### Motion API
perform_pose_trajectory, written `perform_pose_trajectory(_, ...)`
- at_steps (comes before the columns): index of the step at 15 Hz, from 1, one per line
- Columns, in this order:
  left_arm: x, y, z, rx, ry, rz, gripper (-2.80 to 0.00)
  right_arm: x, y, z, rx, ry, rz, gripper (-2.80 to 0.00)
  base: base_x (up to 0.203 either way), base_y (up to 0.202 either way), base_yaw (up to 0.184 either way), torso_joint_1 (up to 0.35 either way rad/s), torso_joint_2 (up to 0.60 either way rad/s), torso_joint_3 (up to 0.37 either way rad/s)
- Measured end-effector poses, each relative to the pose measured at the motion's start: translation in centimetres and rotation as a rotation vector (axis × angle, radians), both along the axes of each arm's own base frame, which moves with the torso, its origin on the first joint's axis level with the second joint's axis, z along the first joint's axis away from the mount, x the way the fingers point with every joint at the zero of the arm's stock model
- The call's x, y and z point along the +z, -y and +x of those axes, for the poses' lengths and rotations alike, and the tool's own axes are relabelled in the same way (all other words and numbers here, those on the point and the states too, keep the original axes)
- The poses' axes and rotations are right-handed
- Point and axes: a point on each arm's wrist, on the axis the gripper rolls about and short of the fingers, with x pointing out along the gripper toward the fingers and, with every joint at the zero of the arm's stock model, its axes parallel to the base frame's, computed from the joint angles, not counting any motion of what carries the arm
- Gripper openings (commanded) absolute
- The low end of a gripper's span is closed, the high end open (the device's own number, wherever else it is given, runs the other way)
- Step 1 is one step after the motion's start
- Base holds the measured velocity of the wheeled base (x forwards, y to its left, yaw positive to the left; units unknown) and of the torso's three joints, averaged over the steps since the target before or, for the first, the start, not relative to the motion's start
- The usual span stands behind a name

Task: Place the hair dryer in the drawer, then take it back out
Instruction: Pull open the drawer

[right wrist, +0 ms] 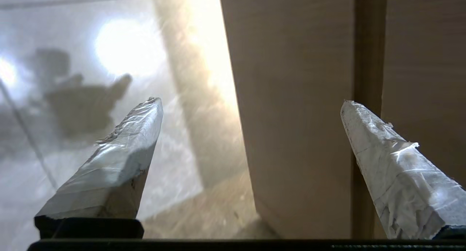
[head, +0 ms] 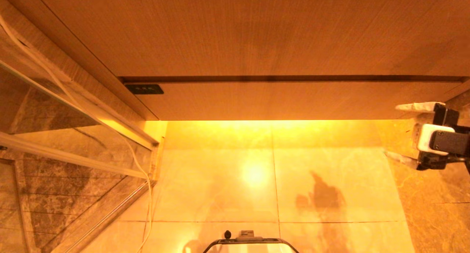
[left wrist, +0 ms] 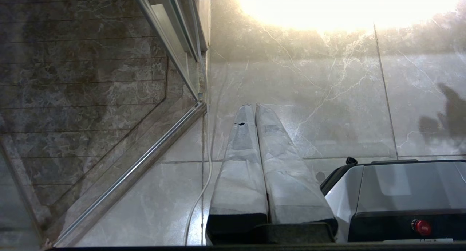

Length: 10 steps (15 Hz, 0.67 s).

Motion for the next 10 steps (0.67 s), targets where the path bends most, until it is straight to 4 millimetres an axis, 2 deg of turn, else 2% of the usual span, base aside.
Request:
perform_pose_trajectory(4,0.0,0.0,0.0,0.0,0.0,0.0,-2.8,0.2,0.0,4.3,0.098,0.054,0.049,0.0,0.0,0.0,0.0,0.0,0.0,0.0)
perform_pose_trajectory(7,0.0,0.0,0.0,0.0,0.0,0.0,-2.8,0.0,-0.6,6.3,0.226,0.087,0.074,0.0,0.0,0.0,0.0,0.0,0.0,0.0)
perform_pose_trajectory(10,0.0,0.0,0.0,0.0,0.0,0.0,-2.8,0.2,-1.1,7.8,0.244,0.076,0.092,0.0,0.0,0.0,0.0,0.0,0.0,0.0)
